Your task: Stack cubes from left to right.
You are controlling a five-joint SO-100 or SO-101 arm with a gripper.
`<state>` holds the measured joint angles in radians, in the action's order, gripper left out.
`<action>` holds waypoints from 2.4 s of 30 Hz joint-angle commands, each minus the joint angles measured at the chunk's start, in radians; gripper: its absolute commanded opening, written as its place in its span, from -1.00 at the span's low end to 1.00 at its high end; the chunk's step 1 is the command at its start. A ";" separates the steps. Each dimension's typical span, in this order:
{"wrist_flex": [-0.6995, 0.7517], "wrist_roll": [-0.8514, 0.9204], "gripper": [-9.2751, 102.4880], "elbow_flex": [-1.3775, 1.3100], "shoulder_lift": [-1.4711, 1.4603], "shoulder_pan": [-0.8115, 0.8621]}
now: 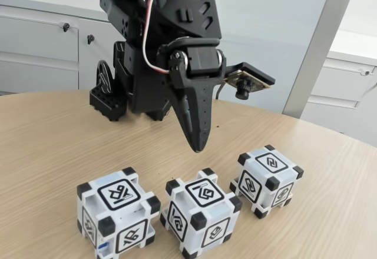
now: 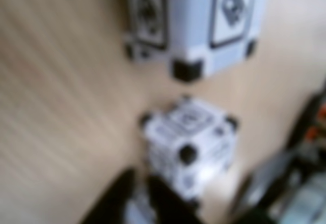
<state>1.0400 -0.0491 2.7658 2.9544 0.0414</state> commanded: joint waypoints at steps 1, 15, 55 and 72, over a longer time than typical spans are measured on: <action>-0.005 0.011 -0.83 -0.006 0.009 0.005; -0.005 0.012 -0.83 -0.006 0.009 0.003; 0.296 -0.089 -0.78 -1.091 -0.940 -0.009; 0.368 0.037 -0.18 -1.118 -1.213 -0.012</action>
<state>1.4036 0.0061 1.6874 1.7426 0.0353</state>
